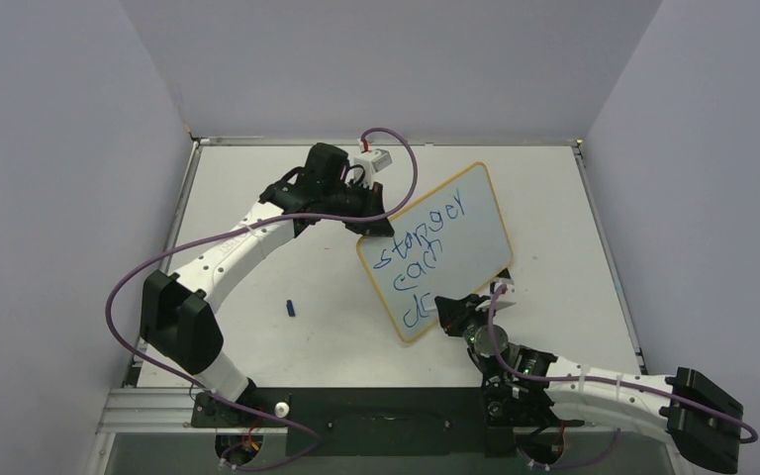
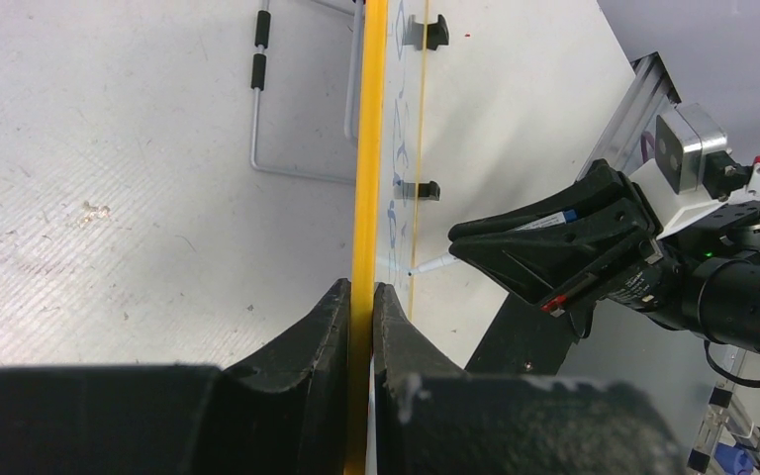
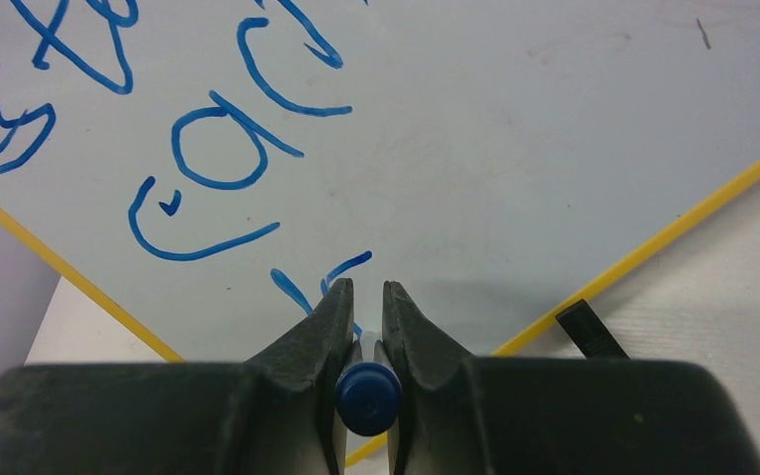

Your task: Write a sentence on the whiteboard

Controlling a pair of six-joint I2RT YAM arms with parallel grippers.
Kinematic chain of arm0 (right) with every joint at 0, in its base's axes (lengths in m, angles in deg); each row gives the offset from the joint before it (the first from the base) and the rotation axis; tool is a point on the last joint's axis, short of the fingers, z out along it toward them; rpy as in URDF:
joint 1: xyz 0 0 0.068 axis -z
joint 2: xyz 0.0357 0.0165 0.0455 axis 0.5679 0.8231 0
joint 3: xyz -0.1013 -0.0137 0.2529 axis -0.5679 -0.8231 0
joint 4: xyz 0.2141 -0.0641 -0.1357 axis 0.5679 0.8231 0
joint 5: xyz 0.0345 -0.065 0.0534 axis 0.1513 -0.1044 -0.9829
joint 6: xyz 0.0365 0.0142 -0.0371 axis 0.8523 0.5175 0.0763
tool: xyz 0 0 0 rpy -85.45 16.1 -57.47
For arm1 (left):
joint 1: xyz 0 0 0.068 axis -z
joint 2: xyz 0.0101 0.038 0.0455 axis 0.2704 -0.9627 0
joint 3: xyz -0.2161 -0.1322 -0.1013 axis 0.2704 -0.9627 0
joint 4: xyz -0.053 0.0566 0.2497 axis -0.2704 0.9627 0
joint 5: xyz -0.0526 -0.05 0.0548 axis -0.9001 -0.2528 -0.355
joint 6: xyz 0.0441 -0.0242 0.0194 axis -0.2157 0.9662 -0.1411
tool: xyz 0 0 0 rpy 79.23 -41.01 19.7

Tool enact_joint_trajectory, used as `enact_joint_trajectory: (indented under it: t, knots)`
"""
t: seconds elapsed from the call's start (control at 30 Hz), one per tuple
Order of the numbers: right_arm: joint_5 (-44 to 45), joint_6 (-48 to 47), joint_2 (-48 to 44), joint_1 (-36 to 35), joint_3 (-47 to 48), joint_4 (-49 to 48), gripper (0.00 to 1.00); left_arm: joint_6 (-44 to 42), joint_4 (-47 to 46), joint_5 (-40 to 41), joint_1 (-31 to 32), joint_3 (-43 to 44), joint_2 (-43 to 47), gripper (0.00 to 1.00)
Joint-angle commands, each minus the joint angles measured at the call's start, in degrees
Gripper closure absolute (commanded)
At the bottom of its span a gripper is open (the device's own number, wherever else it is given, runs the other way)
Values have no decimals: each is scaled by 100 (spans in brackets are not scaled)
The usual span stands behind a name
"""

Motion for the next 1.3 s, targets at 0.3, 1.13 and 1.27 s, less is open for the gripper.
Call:
enact_joint_trajectory:
  t: [0.3, 1.13, 1.27]
  knots:
    - [232, -241, -5, 454, 411, 699, 100, 20, -147, 516, 12, 85, 183, 100]
    - [-901, -634, 664, 909, 935, -243, 100, -2, -135, 523, 3, 103, 192, 100]
    - [-840, -624, 631, 915, 868, -215, 100, 0, -143, 523, 3, 107, 191, 100]
